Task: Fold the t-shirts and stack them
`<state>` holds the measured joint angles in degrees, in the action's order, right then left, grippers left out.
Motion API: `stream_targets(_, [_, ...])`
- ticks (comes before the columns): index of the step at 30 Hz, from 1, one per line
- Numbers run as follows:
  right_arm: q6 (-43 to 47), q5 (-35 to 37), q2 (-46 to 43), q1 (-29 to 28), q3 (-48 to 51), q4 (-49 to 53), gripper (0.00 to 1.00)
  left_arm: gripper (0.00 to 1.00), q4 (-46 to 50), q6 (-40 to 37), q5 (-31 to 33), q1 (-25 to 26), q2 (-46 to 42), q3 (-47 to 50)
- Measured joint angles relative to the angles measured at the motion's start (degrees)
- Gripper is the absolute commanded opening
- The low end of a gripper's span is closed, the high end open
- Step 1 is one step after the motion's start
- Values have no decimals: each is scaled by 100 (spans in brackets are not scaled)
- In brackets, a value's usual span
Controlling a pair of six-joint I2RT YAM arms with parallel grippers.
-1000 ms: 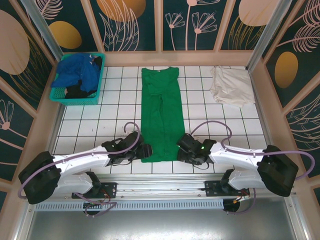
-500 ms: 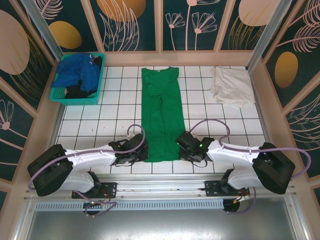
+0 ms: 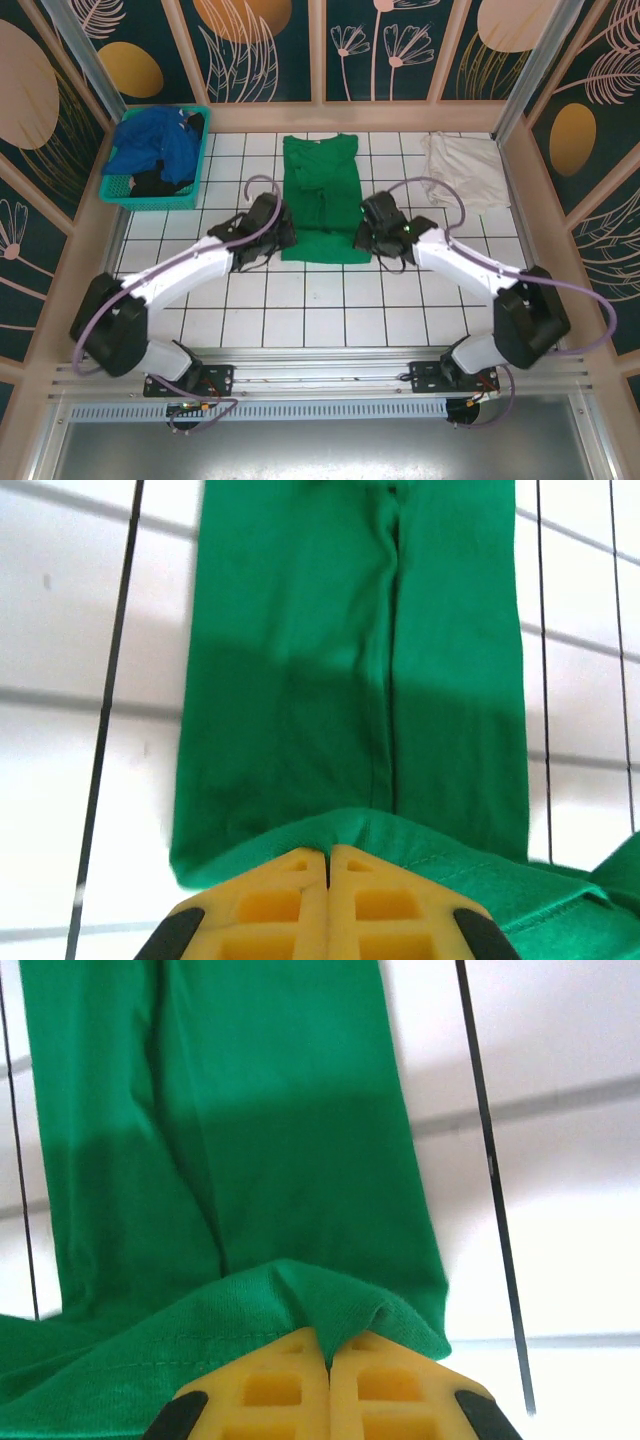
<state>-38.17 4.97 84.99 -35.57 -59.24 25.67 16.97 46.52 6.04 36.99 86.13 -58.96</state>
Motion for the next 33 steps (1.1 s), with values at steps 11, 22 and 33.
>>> stream_targets(11, [1012, -398, 2188, 835, -1928, -46, 0, 0, 269, -551, -391, -968, 2424, -1886])
stream_targets(22, [1355, -551, 3265, 1012, -2953, 195, 12, 6, 472, -796, -686, -1259, 3303, -2632])
stream_targets(33, [1519, -396, 3340, 1239, -3512, 396, 31, 50, 879, -1060, -859, -1565, 4081, -3930])
